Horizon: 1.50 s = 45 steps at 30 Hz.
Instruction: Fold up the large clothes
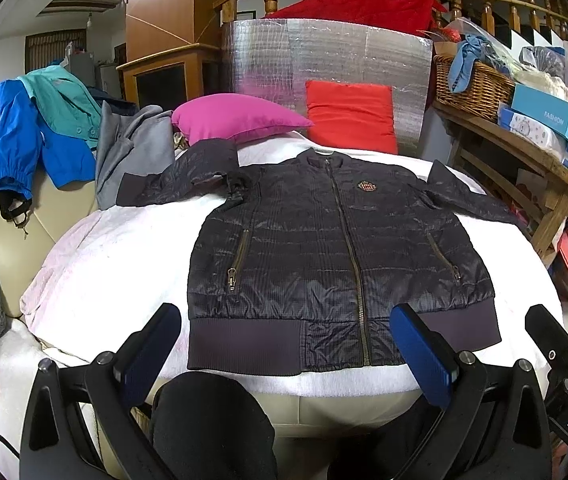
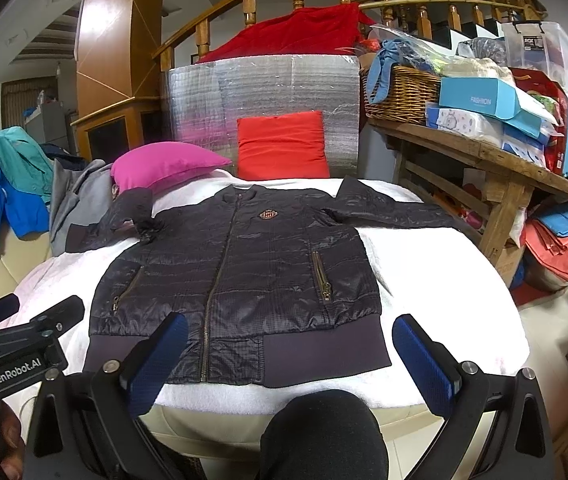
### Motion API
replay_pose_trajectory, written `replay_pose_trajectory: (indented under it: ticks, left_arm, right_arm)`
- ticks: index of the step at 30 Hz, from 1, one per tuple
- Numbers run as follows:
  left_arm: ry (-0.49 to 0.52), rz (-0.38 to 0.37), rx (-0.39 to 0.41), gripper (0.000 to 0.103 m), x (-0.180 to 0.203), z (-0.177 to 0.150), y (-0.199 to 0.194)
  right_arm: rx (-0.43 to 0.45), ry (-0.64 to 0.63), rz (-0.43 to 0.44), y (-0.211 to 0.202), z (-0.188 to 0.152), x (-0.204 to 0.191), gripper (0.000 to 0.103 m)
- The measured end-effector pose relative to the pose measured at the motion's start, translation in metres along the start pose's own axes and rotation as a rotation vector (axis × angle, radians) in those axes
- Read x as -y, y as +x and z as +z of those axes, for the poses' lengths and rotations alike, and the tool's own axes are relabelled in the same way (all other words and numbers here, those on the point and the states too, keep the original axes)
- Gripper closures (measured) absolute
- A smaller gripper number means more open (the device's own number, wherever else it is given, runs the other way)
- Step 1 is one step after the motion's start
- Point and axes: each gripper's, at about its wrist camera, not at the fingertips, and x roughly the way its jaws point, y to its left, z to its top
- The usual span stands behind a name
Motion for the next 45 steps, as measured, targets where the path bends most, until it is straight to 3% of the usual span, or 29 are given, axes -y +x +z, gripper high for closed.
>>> replay_pose_trajectory:
  ticks: [45]
  left_arm:
    - [0.004, 0.006, -0.012, 0.000, -0.0015, -0.0023, 0.0019]
  right_arm:
    - [-0.009, -0.009, 0.001, 0.0024, -0.0015, -0.0032, 0.000]
